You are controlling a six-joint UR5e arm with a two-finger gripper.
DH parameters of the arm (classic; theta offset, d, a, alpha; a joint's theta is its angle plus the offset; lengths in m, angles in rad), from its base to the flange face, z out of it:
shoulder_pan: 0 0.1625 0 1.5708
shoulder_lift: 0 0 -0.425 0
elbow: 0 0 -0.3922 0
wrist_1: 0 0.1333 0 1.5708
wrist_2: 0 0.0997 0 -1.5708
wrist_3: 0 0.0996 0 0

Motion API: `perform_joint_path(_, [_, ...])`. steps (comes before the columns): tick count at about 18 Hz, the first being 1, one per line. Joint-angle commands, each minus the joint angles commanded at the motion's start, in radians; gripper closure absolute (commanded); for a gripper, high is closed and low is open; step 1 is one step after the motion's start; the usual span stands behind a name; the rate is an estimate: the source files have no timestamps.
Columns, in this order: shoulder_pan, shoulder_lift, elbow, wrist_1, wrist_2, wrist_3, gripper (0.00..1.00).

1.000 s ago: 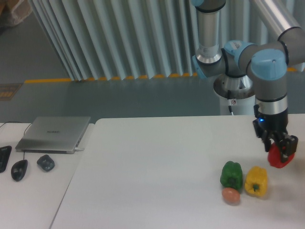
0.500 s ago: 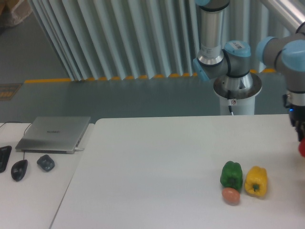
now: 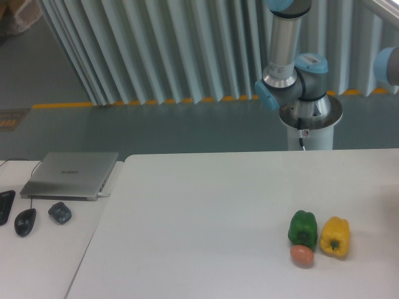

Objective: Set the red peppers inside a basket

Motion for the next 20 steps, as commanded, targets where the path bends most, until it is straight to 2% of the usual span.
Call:
perform_joint_path(1, [0.000,-0.011,0.009,0.006,0.002,-0.002,0.39])
perform_joint_path(3, [-0.001,-0.041,0.029,0.046,0.000,-0.020,0.32])
perform_joint_path(7, [-0.009,-0.066,0.035,0.063,0.000,-0.071,0.31])
perform_joint_path(8, [-0.009,-0.066,0.037,0.063,0.000,-0.071,0.22])
perform_joint_path(9, [-0.011,-0.066,0.035,0.063,0.000,-0.071,0.00])
perform_joint_path(15, [-0.028,-0.057,-0.006,0.063,-0.002,-0.072,0.00])
perform_joint_path(16, [-0.028,-0.055,-0.017,0.064,-0.035,-0.065,0.00])
perform_joint_path(20, [-0.029,-0.049,-0.015,0.063,-0.060,-0.083,0.00])
